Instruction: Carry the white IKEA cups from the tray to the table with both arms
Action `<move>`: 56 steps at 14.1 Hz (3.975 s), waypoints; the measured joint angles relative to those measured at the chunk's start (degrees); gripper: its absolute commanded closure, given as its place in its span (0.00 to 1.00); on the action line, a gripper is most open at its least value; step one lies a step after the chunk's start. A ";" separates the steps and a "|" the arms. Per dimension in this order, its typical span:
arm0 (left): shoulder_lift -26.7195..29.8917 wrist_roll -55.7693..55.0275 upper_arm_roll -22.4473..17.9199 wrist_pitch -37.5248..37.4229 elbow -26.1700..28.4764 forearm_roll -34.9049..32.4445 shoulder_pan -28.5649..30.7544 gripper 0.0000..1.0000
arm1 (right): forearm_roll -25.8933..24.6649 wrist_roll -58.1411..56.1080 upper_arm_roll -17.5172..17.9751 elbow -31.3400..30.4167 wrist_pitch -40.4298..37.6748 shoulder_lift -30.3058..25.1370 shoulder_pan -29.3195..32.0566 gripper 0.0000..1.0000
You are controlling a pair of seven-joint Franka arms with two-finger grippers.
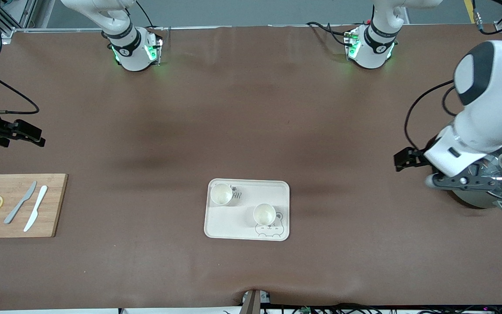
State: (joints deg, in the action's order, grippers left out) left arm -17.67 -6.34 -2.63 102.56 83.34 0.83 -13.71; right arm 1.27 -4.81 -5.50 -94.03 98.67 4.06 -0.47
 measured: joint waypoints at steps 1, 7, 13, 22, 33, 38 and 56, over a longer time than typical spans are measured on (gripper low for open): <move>-1.63 -1.81 0.06 0.04 -0.88 0.01 -1.16 0.00 | 0.00 0.00 -0.04 0.03 0.00 -0.01 0.00 0.00; -9.00 -10.52 0.24 3.59 -5.41 0.20 -7.26 0.00 | 0.56 0.03 0.33 0.06 0.02 0.81 -1.25 0.00; -13.91 -17.54 0.31 8.00 -7.80 0.22 -12.65 0.00 | 0.55 0.01 0.46 0.25 0.01 5.32 -3.44 0.00; -21.50 -20.92 0.29 10.89 -13.64 0.23 -15.62 0.00 | 0.50 0.04 -0.36 5.54 0.64 13.01 -3.48 0.00; -30.90 -23.70 0.30 18.80 -21.07 0.23 -17.06 0.00 | 0.67 2.26 -0.09 8.38 -1.14 15.23 -4.00 0.00; -32.79 -24.08 0.29 23.94 -21.09 0.23 -17.30 0.00 | 1.09 9.63 0.14 8.38 -2.99 15.24 -5.00 0.00; -38.64 -24.09 0.32 34.89 -21.23 0.23 -18.75 0.00 | 5.40 33.27 0.15 8.30 -12.30 16.95 -5.87 0.00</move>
State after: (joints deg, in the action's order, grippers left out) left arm -56.31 -30.43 -2.31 137.45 62.11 1.06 -32.47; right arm 6.67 28.46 -5.35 -85.73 86.37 21.01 -6.34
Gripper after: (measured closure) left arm 0.000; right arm 0.000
